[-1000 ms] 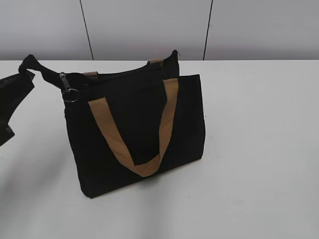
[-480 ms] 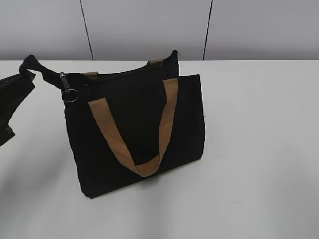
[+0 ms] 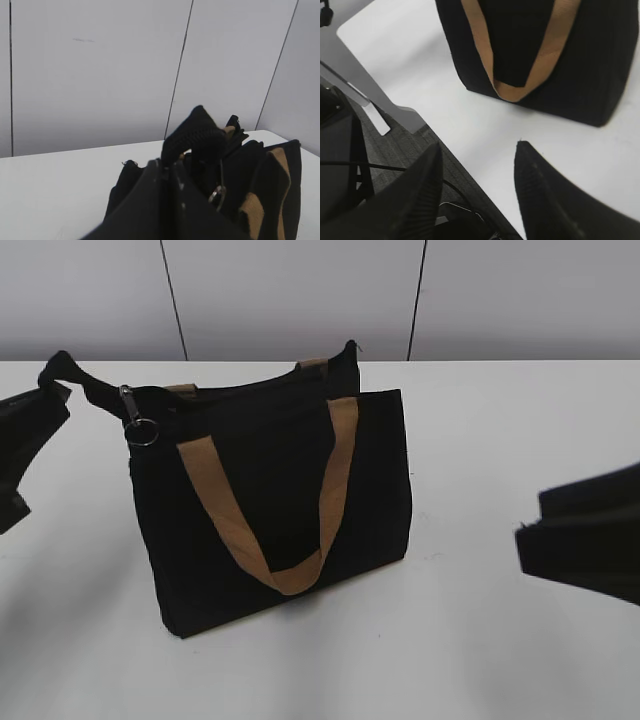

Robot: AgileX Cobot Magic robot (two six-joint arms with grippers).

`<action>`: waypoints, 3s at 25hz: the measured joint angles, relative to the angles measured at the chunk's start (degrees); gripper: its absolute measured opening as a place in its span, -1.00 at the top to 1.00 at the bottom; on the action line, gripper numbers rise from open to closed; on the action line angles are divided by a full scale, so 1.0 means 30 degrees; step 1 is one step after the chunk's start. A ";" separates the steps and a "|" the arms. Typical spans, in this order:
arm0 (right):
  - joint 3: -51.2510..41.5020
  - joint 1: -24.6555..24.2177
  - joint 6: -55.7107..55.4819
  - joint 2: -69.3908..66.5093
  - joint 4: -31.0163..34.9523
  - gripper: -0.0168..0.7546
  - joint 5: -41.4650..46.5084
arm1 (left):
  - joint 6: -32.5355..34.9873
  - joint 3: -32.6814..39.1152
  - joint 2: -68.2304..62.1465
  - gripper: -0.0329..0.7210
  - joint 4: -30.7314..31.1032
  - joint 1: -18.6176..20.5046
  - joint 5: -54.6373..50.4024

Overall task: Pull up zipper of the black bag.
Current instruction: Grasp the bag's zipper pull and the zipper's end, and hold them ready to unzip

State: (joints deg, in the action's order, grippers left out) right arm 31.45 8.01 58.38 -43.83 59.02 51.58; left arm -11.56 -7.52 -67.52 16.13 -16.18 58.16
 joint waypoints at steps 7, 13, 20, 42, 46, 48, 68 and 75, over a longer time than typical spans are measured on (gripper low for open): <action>0.3201 0.2314 0.4983 -0.6214 0.2919 0.00 -0.0931 | 0.0000 0.0000 0.0000 0.93 0.0017 0.0000 -0.0121; 0.7037 0.5173 0.6741 -1.1017 0.3038 0.00 -0.1870 | -0.0100 0.0000 0.0000 0.93 0.0017 0.0000 -0.0144; 1.0911 0.7601 0.7703 -1.5896 0.3125 0.00 -0.2515 | -0.0218 0.0000 0.0000 0.93 0.0017 0.0000 -0.0151; 1.5478 0.9125 0.8453 -2.1816 0.3762 0.00 -0.3318 | -0.0484 0.0000 0.0000 0.93 0.0017 0.0000 -0.0652; 1.5484 0.9555 0.8453 -2.1967 0.3801 0.00 -0.3681 | -0.0484 0.0000 0.0000 0.93 0.0017 0.0000 -0.0667; 1.5484 0.9742 0.8453 -2.2003 0.3857 0.00 -0.4129 | -0.0484 0.0000 0.0000 0.93 0.0017 0.0000 -0.0667; 1.5484 0.9858 0.6115 -2.2101 0.4200 0.35 -0.4734 | -0.0501 0.0000 0.0000 0.93 0.0017 0.0000 -0.0667; 1.5484 0.9457 0.3428 -2.2101 0.4348 0.33 -0.4590 | -0.0501 0.0000 0.0000 0.93 0.0017 0.0000 -0.0667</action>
State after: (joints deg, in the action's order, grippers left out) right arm 77.90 36.38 68.66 -110.13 72.07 37.81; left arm -13.07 -7.52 -67.52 16.18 -16.18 56.16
